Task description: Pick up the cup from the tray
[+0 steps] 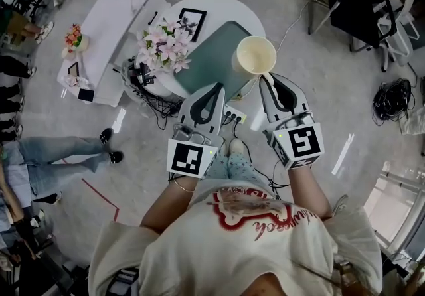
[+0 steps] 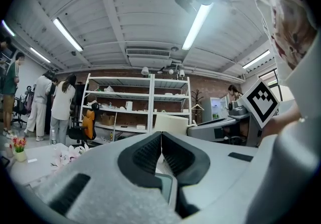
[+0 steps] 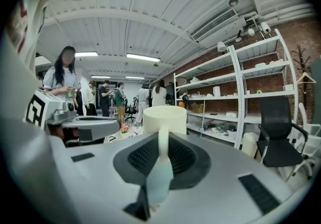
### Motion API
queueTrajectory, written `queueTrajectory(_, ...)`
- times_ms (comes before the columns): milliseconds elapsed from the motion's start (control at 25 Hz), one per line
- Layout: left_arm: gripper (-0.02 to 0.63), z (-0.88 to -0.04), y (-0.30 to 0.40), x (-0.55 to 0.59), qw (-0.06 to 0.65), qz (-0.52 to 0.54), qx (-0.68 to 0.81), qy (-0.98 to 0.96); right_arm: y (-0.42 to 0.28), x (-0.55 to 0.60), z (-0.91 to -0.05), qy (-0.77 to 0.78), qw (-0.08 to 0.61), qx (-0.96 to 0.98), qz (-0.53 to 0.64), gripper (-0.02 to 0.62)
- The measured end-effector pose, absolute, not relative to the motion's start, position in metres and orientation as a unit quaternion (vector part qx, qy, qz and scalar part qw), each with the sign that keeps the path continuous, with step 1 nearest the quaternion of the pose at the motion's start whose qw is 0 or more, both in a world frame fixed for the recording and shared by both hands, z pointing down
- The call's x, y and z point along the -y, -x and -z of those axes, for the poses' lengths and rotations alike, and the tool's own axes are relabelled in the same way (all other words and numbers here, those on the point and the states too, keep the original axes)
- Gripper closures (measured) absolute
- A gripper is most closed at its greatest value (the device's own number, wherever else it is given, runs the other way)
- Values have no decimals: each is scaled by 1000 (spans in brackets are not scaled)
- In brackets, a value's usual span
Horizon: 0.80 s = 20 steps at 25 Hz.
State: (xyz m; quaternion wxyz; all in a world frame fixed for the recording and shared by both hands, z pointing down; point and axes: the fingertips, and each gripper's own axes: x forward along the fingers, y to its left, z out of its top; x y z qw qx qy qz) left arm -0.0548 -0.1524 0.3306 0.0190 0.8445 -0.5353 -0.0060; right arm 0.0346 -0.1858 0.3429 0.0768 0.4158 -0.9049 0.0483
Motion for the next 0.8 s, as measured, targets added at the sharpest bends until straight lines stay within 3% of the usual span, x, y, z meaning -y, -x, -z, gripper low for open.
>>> queueTrajectory(800,592,-318,49,70,-27,29,559,-828,-54,105,-331,-416,57,907,-34,543)
